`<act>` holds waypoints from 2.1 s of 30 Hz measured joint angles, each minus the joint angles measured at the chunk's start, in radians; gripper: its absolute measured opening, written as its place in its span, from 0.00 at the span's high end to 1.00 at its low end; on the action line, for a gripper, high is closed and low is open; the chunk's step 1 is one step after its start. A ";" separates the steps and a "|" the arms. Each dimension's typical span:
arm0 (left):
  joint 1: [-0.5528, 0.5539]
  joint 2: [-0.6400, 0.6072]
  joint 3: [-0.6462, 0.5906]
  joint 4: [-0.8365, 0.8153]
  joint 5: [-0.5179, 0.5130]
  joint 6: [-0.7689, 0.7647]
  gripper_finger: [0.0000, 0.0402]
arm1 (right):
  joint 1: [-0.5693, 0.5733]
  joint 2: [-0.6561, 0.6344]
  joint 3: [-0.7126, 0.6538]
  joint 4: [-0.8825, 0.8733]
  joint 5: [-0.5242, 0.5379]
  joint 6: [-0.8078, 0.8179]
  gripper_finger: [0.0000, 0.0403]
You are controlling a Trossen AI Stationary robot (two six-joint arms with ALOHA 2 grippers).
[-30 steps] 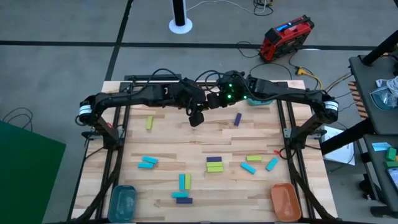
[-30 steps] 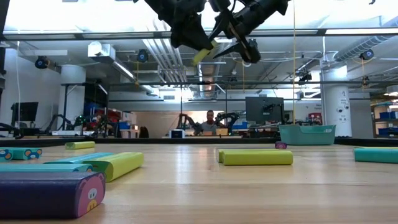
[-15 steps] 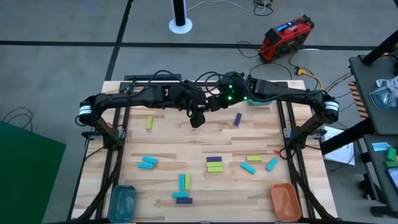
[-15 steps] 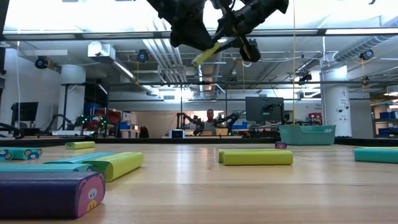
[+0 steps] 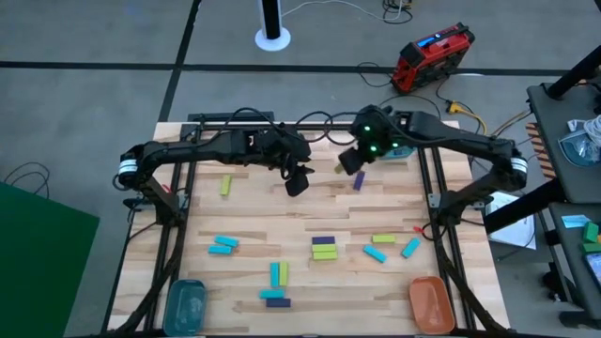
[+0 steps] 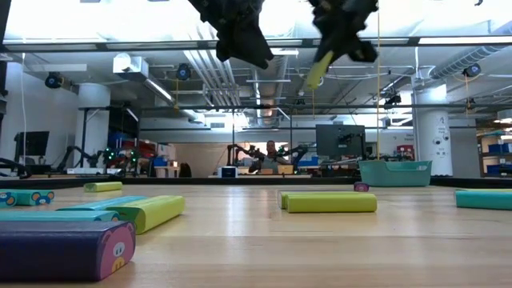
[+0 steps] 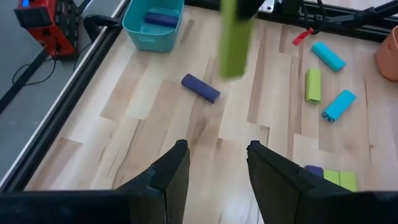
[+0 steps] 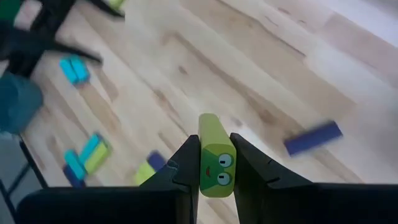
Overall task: Sort blocks
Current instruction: Put the green block into the orange bin
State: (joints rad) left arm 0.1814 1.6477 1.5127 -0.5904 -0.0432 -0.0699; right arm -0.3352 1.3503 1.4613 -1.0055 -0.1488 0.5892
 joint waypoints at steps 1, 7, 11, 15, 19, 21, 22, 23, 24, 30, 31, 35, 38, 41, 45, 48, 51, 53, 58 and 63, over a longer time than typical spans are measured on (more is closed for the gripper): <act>0.000 -0.001 0.000 -0.006 -0.001 0.000 0.65 | 0.006 -0.016 0.002 -0.028 0.000 -0.006 0.86; 0.004 -0.001 0.000 -0.016 -0.005 0.001 0.65 | 0.089 -0.127 0.004 -0.167 -0.005 -0.089 0.86; 0.010 -0.001 0.000 -0.021 -0.011 0.006 0.65 | 0.193 -0.176 0.004 -0.276 -0.009 -0.088 0.86; 0.022 -0.002 0.000 -0.045 -0.011 0.008 0.65 | 0.319 -0.201 0.004 -0.384 -0.016 -0.086 0.86; 0.034 -0.002 0.000 -0.100 -0.012 0.008 0.65 | 0.477 -0.203 0.004 -0.410 -0.051 -0.089 0.86; 0.037 -0.002 0.000 -0.130 -0.023 0.008 0.65 | 0.567 -0.199 0.004 -0.409 -0.062 -0.104 0.86; 0.038 -0.002 0.000 -0.144 -0.032 0.009 0.65 | 0.616 -0.195 0.004 -0.408 -0.062 -0.109 0.86; 0.038 -0.002 0.000 -0.152 -0.044 0.011 0.65 | 0.663 -0.192 0.002 -0.406 -0.061 -0.116 0.86; 0.039 -0.002 0.000 -0.159 -0.050 0.015 0.65 | 0.709 -0.188 -0.002 -0.403 -0.061 -0.125 0.86; 0.039 -0.012 0.000 -0.163 -0.053 0.035 0.65 | 0.977 -0.131 -0.017 -0.388 0.004 -0.079 0.86; 0.038 -0.014 0.000 -0.162 -0.053 0.035 0.65 | 1.017 -0.120 -0.022 -0.386 0.028 -0.056 0.86; 0.038 -0.028 0.000 -0.162 -0.053 0.035 0.65 | 1.168 -0.086 -0.061 -0.320 0.068 0.060 0.86; 0.038 -0.043 0.000 -0.162 -0.053 0.036 0.65 | 1.263 -0.074 -0.117 -0.216 0.071 0.167 0.86; 0.038 -0.054 0.000 -0.154 -0.053 0.043 0.65 | 1.341 -0.055 -0.179 -0.164 0.072 0.259 0.86; 0.038 -0.061 0.000 -0.153 -0.053 0.043 0.65 | 1.393 -0.006 -0.241 -0.155 0.074 0.294 0.86; 0.038 -0.061 0.000 -0.153 -0.053 0.043 0.65 | 1.398 0.031 -0.282 -0.104 0.075 0.278 0.86; 0.038 -0.061 0.000 -0.153 -0.053 0.042 0.65 | 1.398 0.061 -0.325 -0.031 0.074 0.278 0.86; 0.038 -0.061 0.000 -0.154 -0.053 0.038 0.65 | 1.398 0.080 -0.348 -0.005 0.074 0.290 0.86; 0.038 -0.061 0.000 -0.154 -0.053 0.034 0.65 | 1.400 0.123 -0.383 -0.003 0.116 0.310 0.86; 0.038 -0.061 0.000 -0.154 -0.053 0.030 0.65 | 1.400 0.163 -0.389 0.002 0.126 0.280 0.86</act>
State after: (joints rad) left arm 0.2195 1.5871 1.5124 -0.7444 -0.0963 -0.0395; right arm 1.0649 1.5137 1.0721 -1.0031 -0.0231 0.8690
